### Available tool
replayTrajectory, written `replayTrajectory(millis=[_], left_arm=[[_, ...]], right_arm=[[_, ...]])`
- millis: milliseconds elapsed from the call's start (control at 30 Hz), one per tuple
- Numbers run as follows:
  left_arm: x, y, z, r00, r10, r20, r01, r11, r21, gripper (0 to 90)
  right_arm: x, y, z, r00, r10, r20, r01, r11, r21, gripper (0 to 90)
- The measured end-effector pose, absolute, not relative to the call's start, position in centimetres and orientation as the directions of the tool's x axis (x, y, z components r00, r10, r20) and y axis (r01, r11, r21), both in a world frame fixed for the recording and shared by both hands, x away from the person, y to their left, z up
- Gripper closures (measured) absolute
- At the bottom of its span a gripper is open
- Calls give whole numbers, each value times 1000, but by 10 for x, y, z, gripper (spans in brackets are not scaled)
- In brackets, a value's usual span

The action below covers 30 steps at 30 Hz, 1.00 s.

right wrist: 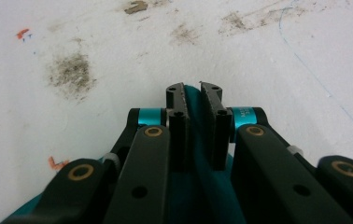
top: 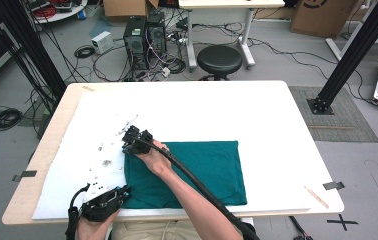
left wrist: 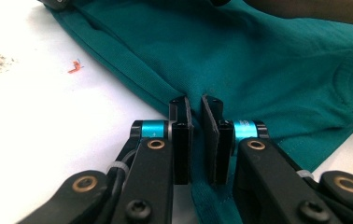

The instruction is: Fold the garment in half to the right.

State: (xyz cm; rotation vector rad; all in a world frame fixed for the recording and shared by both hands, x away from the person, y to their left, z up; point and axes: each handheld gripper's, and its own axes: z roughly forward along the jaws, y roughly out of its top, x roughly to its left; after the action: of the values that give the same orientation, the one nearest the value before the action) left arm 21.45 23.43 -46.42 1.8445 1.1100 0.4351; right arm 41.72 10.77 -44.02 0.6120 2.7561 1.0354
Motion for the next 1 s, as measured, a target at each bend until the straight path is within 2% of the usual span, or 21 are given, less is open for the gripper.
replayTrajectory(millis=[233, 467, 767, 1000], left_arm=[[215, 244, -456, 539, 813, -222, 520, -113, 846, 827], [208, 251, -439, 542, 824, -164, 469, -135, 873, 829], [199, 279, -421, 499, 851, -164, 430, -79, 900, 854], [198, 279, -420, 509, 844, -168, 437, -85, 895, 864]], right_arm=[[418, 104, -433, -906, 419, 54, 344, 657, 671, 838], [421, 101, -416, -908, 408, 93, 347, 609, 714, 837], [421, 115, -393, -921, 379, 95, 310, 560, 768, 836], [421, 118, -390, -925, 368, 93, 306, 578, 756, 836]])
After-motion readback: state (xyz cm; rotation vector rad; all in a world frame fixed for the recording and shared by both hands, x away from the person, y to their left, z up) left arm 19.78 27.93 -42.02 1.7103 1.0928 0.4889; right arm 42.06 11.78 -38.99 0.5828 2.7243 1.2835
